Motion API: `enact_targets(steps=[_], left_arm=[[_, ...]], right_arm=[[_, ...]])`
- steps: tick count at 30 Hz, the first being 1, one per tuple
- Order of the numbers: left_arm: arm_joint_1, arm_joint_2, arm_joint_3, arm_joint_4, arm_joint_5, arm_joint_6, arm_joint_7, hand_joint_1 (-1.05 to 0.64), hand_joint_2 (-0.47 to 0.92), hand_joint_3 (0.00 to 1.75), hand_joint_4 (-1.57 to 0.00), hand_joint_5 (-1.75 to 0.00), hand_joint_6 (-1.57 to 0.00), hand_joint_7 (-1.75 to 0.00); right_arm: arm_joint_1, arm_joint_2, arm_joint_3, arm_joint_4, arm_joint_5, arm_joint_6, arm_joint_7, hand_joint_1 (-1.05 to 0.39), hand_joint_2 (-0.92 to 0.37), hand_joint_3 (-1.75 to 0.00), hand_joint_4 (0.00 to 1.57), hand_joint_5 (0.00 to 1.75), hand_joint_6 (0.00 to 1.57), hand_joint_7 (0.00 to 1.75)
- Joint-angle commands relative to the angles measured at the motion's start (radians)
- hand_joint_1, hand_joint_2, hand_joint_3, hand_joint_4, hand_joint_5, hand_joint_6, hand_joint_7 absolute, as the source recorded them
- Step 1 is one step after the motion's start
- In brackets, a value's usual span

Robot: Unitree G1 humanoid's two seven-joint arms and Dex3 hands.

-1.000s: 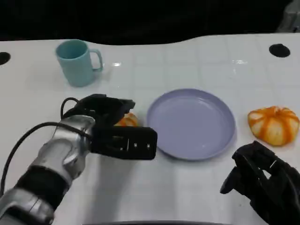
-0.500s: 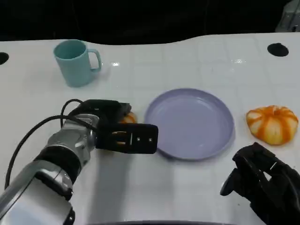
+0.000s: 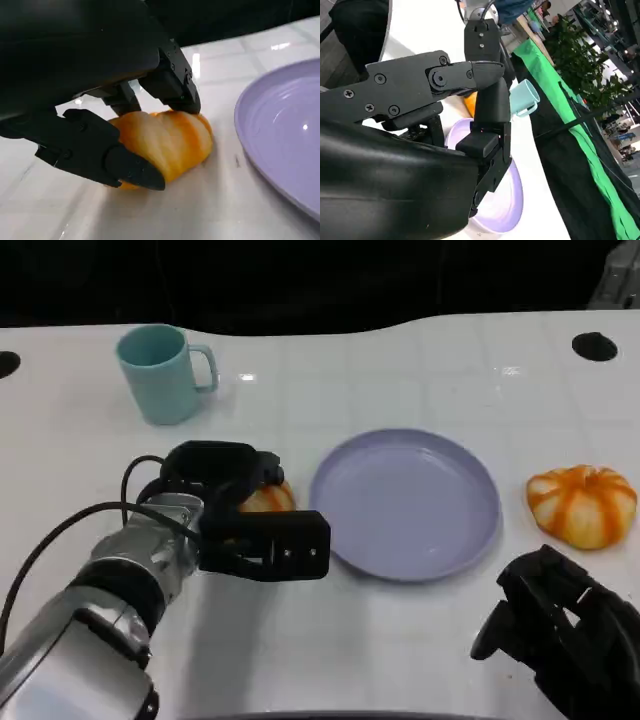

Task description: Grasp the bread from the table and place it into the plate.

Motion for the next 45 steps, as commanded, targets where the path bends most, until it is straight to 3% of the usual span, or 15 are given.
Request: enact_targets(steps=[1, 2, 7, 10, 13, 15, 17, 20, 24, 27, 32, 36, 39, 45], left_arm=[[0.015, 0.026, 0.013, 0.010, -0.021, -0.007, 0.052, -0.20, 0.92, 0.23, -0.79, -1.74, -0.77, -1.26], [0.014, 0.028, 0.024, 0.007, -0.030, -0.008, 0.077, -0.20, 0.92, 0.29, -0.78, -1.74, -0.65, -1.49], [0.009, 0.028, 0.040, 0.004, -0.046, -0.014, 0.130, -0.19, 0.91, 0.34, -0.81, -1.75, -0.53, -1.72], [-0.011, 0.022, 0.091, -0.006, -0.096, -0.022, 0.143, -0.14, 0.86, 0.40, -0.83, -1.75, -0.56, -1.74], [-0.024, 0.015, 0.128, -0.014, -0.136, -0.024, 0.142, -0.11, 0.71, 0.60, -0.85, -1.75, -0.57, -1.75], [-0.034, 0.005, 0.175, -0.023, -0.189, -0.030, 0.128, -0.12, 0.61, 0.85, -0.88, -1.75, -0.61, -1.75], [-0.037, 0.002, 0.190, -0.025, -0.208, -0.030, 0.122, -0.13, 0.58, 0.93, -0.89, -1.75, -0.63, -1.75], [-0.049, -0.003, 0.194, -0.032, -0.217, -0.030, 0.119, -0.13, 0.57, 0.95, -0.89, -1.75, -0.63, -1.75], [-0.079, -0.016, 0.200, -0.052, -0.226, -0.066, 0.093, -0.17, 0.67, 0.74, -0.85, -1.75, -0.61, -1.75], [-0.091, -0.021, 0.188, -0.064, -0.219, -0.103, 0.077, -0.17, 0.68, 0.70, -0.83, -1.75, -0.59, -1.75], [-0.129, -0.041, 0.139, -0.073, -0.186, -0.194, 0.032, -0.18, 0.51, 0.96, -0.88, -1.75, -0.68, -1.75], [-0.161, -0.074, 0.121, -0.067, -0.181, -0.196, -0.004, -0.18, 0.49, 0.99, -0.90, -1.75, -0.67, -1.75], [-0.171, -0.093, 0.118, -0.063, -0.185, -0.208, -0.023, -0.18, 0.44, 1.14, -0.94, -1.75, -0.72, -1.75], [-0.179, -0.102, 0.108, -0.059, -0.177, -0.198, -0.025, -0.20, 0.45, 1.17, -0.94, -1.75, -0.74, -1.75]], right_arm=[[0.001, -0.015, -0.012, -0.001, 0.001, -0.005, 0.004, -0.53, -0.92, -0.19, 0.62, 1.75, 0.56, 1.50], [0.000, -0.017, -0.012, 0.000, -0.001, -0.005, 0.003, -0.53, -0.92, -0.18, 0.63, 1.75, 0.57, 1.50], [-0.002, -0.020, -0.013, 0.005, -0.001, -0.007, 0.004, -0.53, -0.92, -0.17, 0.63, 1.75, 0.59, 1.48], [-0.006, -0.019, -0.015, 0.008, 0.003, -0.002, 0.000, -0.52, -0.92, -0.18, 0.63, 1.75, 0.58, 1.48], [-0.007, -0.018, -0.016, 0.008, 0.005, 0.000, -0.002, -0.52, -0.92, -0.18, 0.63, 1.75, 0.58, 1.48], [-0.007, -0.019, -0.015, 0.009, 0.002, -0.001, -0.002, -0.52, -0.92, -0.18, 0.63, 1.75, 0.58, 1.47], [-0.007, -0.019, -0.015, 0.009, 0.002, -0.001, -0.002, -0.52, -0.92, -0.18, 0.63, 1.75, 0.57, 1.47], [-0.006, -0.018, -0.014, 0.008, 0.001, -0.001, -0.004, -0.52, -0.92, -0.18, 0.62, 1.75, 0.58, 1.47], [-0.004, -0.019, -0.015, 0.006, 0.001, -0.001, -0.004, -0.51, -0.92, -0.20, 0.63, 1.75, 0.58, 1.46], [-0.004, -0.021, -0.015, 0.005, 0.001, 0.000, -0.003, -0.51, -0.92, -0.20, 0.63, 1.75, 0.58, 1.46], [-0.005, -0.021, -0.014, 0.012, -0.001, -0.007, 0.002, -0.52, -0.92, -0.18, 0.62, 1.75, 0.58, 1.47], [-0.003, -0.017, -0.011, 0.014, 0.001, -0.013, 0.007, -0.53, -0.92, -0.16, 0.63, 1.75, 0.58, 1.46], [0.001, -0.015, -0.008, 0.012, -0.002, -0.016, 0.006, -0.53, -0.92, -0.16, 0.63, 1.75, 0.58, 1.46], [0.003, -0.015, -0.005, 0.012, -0.006, -0.023, 0.007, -0.52, -0.92, -0.17, 0.63, 1.75, 0.59, 1.45]])
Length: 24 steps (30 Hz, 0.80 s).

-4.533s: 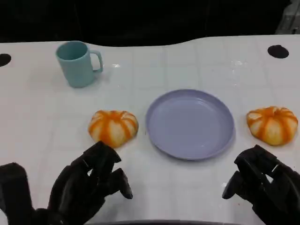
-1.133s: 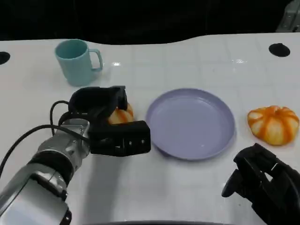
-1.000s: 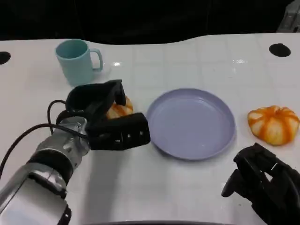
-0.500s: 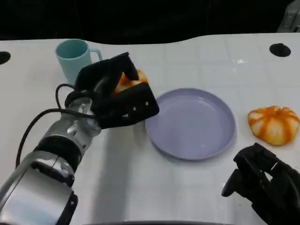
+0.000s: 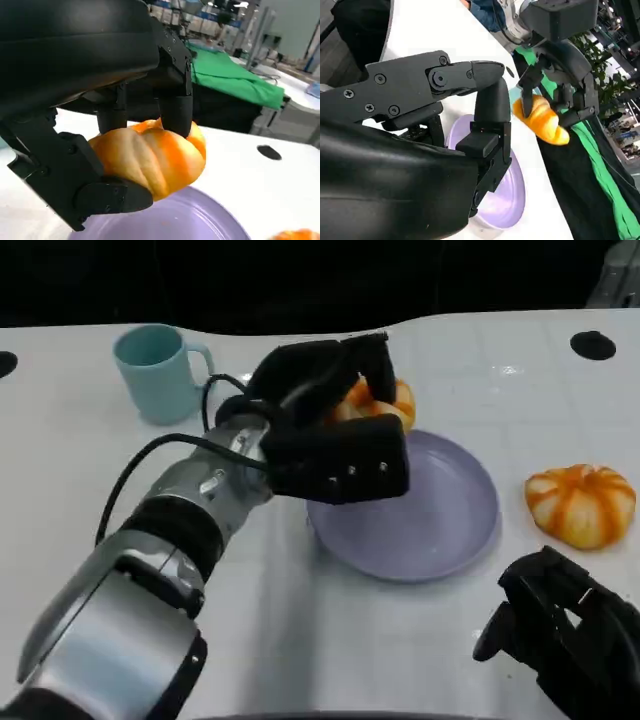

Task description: Grasp the bread from the table and place it into the plate.

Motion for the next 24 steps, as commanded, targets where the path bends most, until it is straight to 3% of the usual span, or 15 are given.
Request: enact_targets(steps=[1, 6, 7, 8, 9, 11, 12, 14, 16, 19, 21, 23, 24], left_arm=[[-0.028, 0.009, -0.002, 0.005, 0.003, 0.004, -0.009, -0.20, 0.45, 1.17, -0.94, -1.75, -0.74, -1.75], [-0.036, -0.044, -0.041, 0.033, 0.034, 0.058, -0.021, -0.16, 0.46, 1.10, -0.91, -1.75, -0.72, -1.75], [-0.035, -0.052, -0.050, 0.038, 0.042, 0.067, -0.028, -0.16, 0.47, 1.06, -0.89, -1.75, -0.70, -1.67], [-0.034, -0.059, -0.058, 0.042, 0.048, 0.074, -0.034, -0.17, 0.53, 0.93, -0.85, -1.75, -0.73, -1.43], [-0.033, -0.068, -0.064, 0.047, 0.051, 0.084, -0.043, -0.17, 0.57, 0.83, -0.84, -1.75, -0.74, -1.33], [-0.030, -0.080, -0.067, 0.053, 0.051, 0.102, -0.060, -0.16, 0.63, 0.71, -0.83, -1.75, -0.68, -1.53], [-0.030, -0.085, -0.066, 0.056, 0.048, 0.113, -0.074, -0.15, 0.65, 0.67, -0.82, -1.75, -0.69, -1.46], [-0.029, -0.090, -0.059, 0.060, 0.036, 0.121, -0.105, -0.14, 0.73, 0.50, -0.70, -1.62, -0.76, -1.07], [-0.028, -0.090, -0.054, 0.061, 0.030, 0.118, -0.122, -0.13, 0.78, 0.37, -0.67, -1.62, -0.80, -0.97], [-0.026, -0.092, -0.039, 0.063, 0.011, 0.117, -0.152, -0.14, 0.82, 0.32, -0.66, -1.60, -0.78, -0.90], [-0.025, -0.095, -0.022, 0.065, -0.010, 0.121, -0.197, -0.17, 0.89, 0.22, -0.62, -1.53, -0.79, -0.60], [-0.029, -0.093, -0.023, 0.067, -0.010, 0.125, -0.230, -0.24, 0.92, 0.22, -0.50, -1.25, -0.72, -0.31], [-0.030, -0.092, -0.025, 0.067, -0.006, 0.125, -0.241, -0.30, 0.92, 0.22, -0.47, -0.92, -0.66, -0.19]], right_arm=[[0.006, -0.005, -0.005, 0.000, -0.004, -0.017, 0.005, -0.52, -0.92, -0.17, 0.63, 1.75, 0.59, 1.45], [0.012, 0.004, -0.004, -0.005, 0.004, -0.014, 0.001, -0.51, -0.92, -0.18, 0.63, 1.75, 0.60, 1.45], [0.014, 0.004, -0.001, -0.008, 0.000, -0.015, 0.000, -0.51, -0.92, -0.18, 0.63, 1.74, 0.60, 1.45], [0.017, 0.006, 0.002, -0.010, -0.004, -0.016, -0.002, -0.51, -0.92, -0.18, 0.63, 1.74, 0.60, 1.45], [0.020, 0.006, 0.005, -0.013, -0.008, -0.017, -0.003, -0.51, -0.92, -0.18, 0.63, 1.74, 0.60, 1.45], [0.024, 0.007, 0.011, -0.018, -0.014, -0.019, -0.005, -0.51, -0.92, -0.20, 0.62, 1.74, 0.60, 1.44], [0.027, 0.007, 0.014, -0.021, -0.017, -0.020, -0.006, -0.50, -0.92, -0.21, 0.62, 1.74, 0.59, 1.44], [0.030, 0.009, 0.018, -0.027, -0.021, -0.019, -0.011, -0.50, -0.92, -0.22, 0.62, 1.73, 0.59, 1.44], [0.032, 0.011, 0.019, -0.031, -0.023, -0.017, -0.013, -0.49, -0.92, -0.23, 0.62, 1.73, 0.59, 1.44], [0.034, 0.013, 0.019, -0.033, -0.023, -0.019, -0.013, -0.49, -0.92, -0.24, 0.62, 1.74, 0.59, 1.45], [0.034, 0.015, 0.019, -0.033, -0.020, -0.019, -0.012, -0.48, -0.92, -0.24, 0.62, 1.73, 0.58, 1.45], [0.033, 0.016, 0.017, -0.032, -0.019, -0.018, -0.010, -0.49, -0.92, -0.24, 0.62, 1.73, 0.59, 1.45], [0.033, 0.016, 0.017, -0.031, -0.019, -0.018, -0.010, -0.49, -0.92, -0.23, 0.62, 1.73, 0.59, 1.45]])
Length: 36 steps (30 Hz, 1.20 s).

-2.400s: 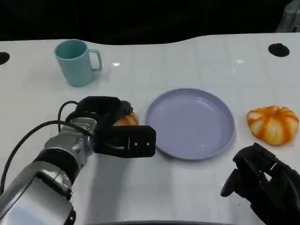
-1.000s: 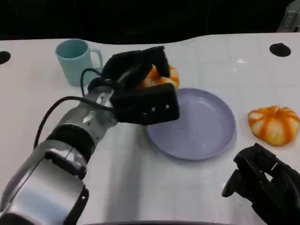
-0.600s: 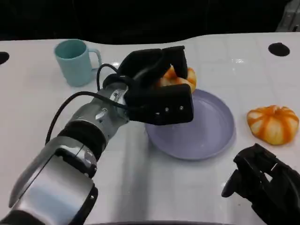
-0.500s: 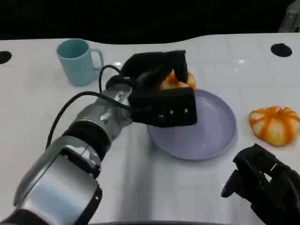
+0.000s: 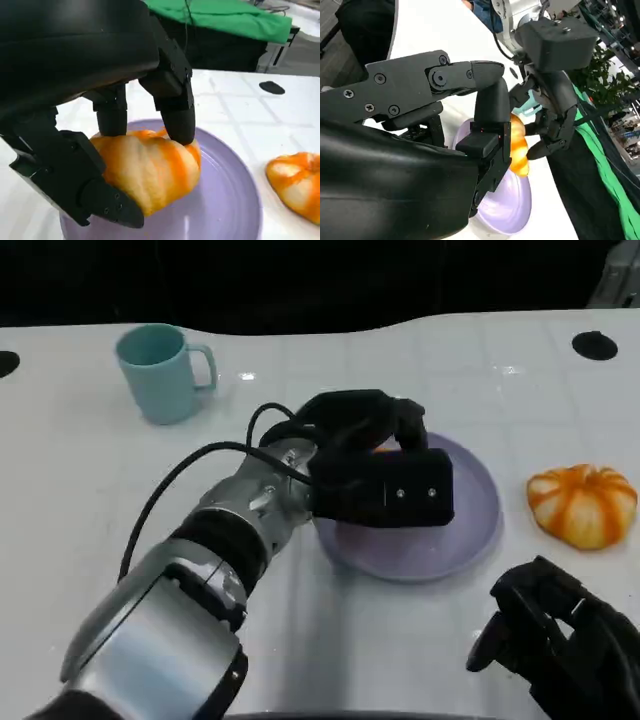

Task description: Grasp the bread from the table and place it into the plate.

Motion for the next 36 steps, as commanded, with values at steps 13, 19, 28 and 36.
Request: enact_targets(steps=[13, 19, 28, 36], left_arm=[[-0.054, 0.039, -0.035, -0.013, 0.026, 0.024, -0.183, -0.88, 0.92, 0.49, 0.00, -0.01, -0.03, -0.01], [-0.041, 0.081, 0.020, -0.040, -0.031, -0.023, -0.223, -0.93, 0.92, 0.51, 0.00, 0.00, -0.04, -0.02], [0.074, 0.111, 0.297, -0.110, -0.357, -0.114, -0.379, -0.70, 0.92, 0.29, -0.31, -0.19, -0.30, -0.12], [0.206, 0.078, 0.497, -0.218, -0.628, -0.096, -0.520, -0.51, 0.92, 0.27, -0.64, -0.80, -0.60, -0.18]], right_arm=[[-0.010, -0.007, -0.016, -0.001, 0.004, -0.011, 0.003, -0.50, -0.92, -0.21, 0.62, 1.73, 0.60, 1.45], [-0.016, -0.012, -0.023, 0.009, 0.002, -0.016, 0.016, -0.50, -0.92, -0.22, 0.63, 1.74, 0.60, 1.45], [-0.023, -0.018, -0.031, 0.018, -0.001, -0.014, 0.025, -0.51, -0.92, -0.21, 0.63, 1.75, 0.59, 1.46], [-0.024, -0.015, -0.035, 0.011, 0.005, 0.001, 0.016, -0.51, -0.92, -0.19, 0.63, 1.75, 0.59, 1.45]])
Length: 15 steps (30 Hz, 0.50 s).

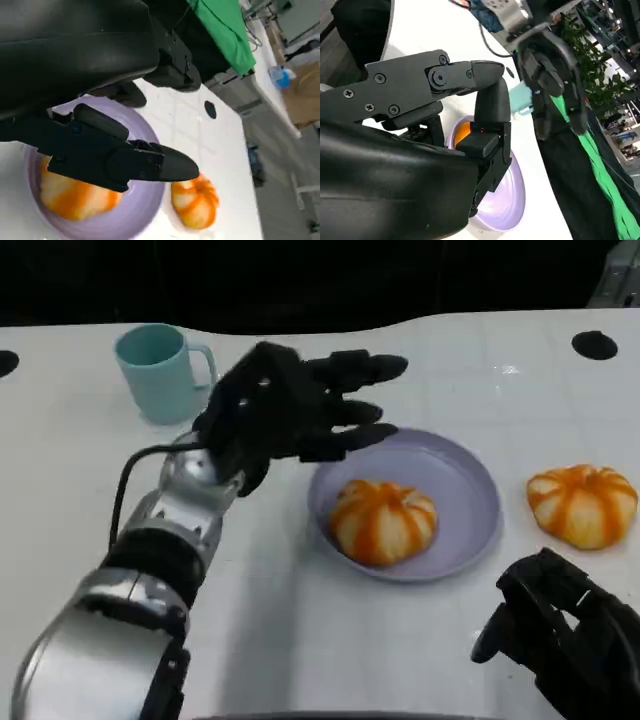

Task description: Grasp the bread from the table and place it into the plate.

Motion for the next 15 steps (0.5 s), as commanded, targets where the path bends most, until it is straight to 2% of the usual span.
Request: enact_targets(steps=[1, 2, 3, 4, 5, 7, 9, 10, 12, 14, 15], left_arm=[[0.084, -0.025, 0.109, -0.096, -0.164, 0.052, -0.081, -0.51, 0.92, 0.27, -0.66, -0.81, -0.61, -0.18], [0.106, -0.034, 0.130, -0.127, -0.201, 0.083, -0.099, -0.53, 0.92, 0.32, -0.70, -0.99, -0.73, -0.30], [0.137, -0.044, 0.154, -0.171, -0.250, 0.128, -0.119, -0.55, 0.92, 0.32, -0.70, -1.09, -0.77, -0.37], [0.171, -0.054, 0.178, -0.224, -0.302, 0.186, -0.137, -0.57, 0.92, 0.32, -0.69, -1.21, -0.77, -0.51], [0.195, -0.059, 0.189, -0.266, -0.333, 0.228, -0.146, -0.59, 0.92, 0.32, -0.68, -1.35, -0.74, -0.76], [0.250, -0.068, 0.202, -0.361, -0.379, 0.308, -0.145, -0.60, 0.92, 0.35, -0.68, -1.50, -0.71, -1.03], [0.303, -0.074, 0.205, -0.451, -0.411, 0.371, -0.139, -0.60, 0.92, 0.38, -0.68, -1.60, -0.68, -1.21], [0.329, -0.077, 0.207, -0.494, -0.427, 0.400, -0.138, -0.60, 0.92, 0.42, -0.69, -1.67, -0.61, -1.38], [0.397, -0.080, 0.206, -0.605, -0.469, 0.489, -0.131, -0.61, 0.92, 0.46, -0.71, -1.73, -0.55, -1.57], [0.427, -0.079, 0.201, -0.666, -0.484, 0.540, -0.120, -0.61, 0.92, 0.47, -0.72, -1.74, -0.53, -1.63], [0.481, -0.086, 0.208, -0.751, -0.526, 0.622, -0.092, -0.61, 0.92, 0.46, -0.73, -1.74, -0.53, -1.64]], right_arm=[[0.002, -0.013, -0.010, -0.005, 0.003, -0.001, -0.003, -0.51, -0.92, -0.18, 0.63, 1.75, 0.59, 1.45], [0.003, -0.013, -0.009, -0.004, 0.002, -0.003, -0.001, -0.51, -0.92, -0.18, 0.63, 1.75, 0.59, 1.45], [0.003, -0.013, -0.009, -0.005, 0.003, -0.003, -0.001, -0.51, -0.92, -0.19, 0.63, 1.75, 0.59, 1.45], [0.004, -0.012, -0.009, -0.006, 0.004, -0.002, -0.001, -0.51, -0.92, -0.19, 0.63, 1.75, 0.59, 1.45], [0.004, -0.012, -0.009, -0.007, 0.005, -0.001, -0.002, -0.51, -0.92, -0.19, 0.63, 1.74, 0.59, 1.44], [0.005, -0.014, -0.008, -0.011, 0.003, 0.003, -0.005, -0.51, -0.92, -0.20, 0.63, 1.75, 0.59, 1.45], [0.005, -0.014, -0.007, -0.013, 0.002, 0.003, -0.005, -0.51, -0.92, -0.20, 0.62, 1.75, 0.59, 1.45], [0.005, -0.014, -0.007, -0.013, 0.001, 0.002, -0.005, -0.51, -0.92, -0.21, 0.62, 1.75, 0.59, 1.45], [0.004, -0.014, -0.006, -0.014, 0.000, 0.002, -0.006, -0.51, -0.92, -0.21, 0.62, 1.75, 0.59, 1.46], [0.004, -0.014, -0.005, -0.015, 0.000, 0.002, -0.007, -0.51, -0.92, -0.21, 0.62, 1.75, 0.59, 1.46], [0.004, -0.013, -0.006, -0.014, 0.005, 0.004, -0.006, -0.51, -0.92, -0.21, 0.62, 1.75, 0.59, 1.46]])
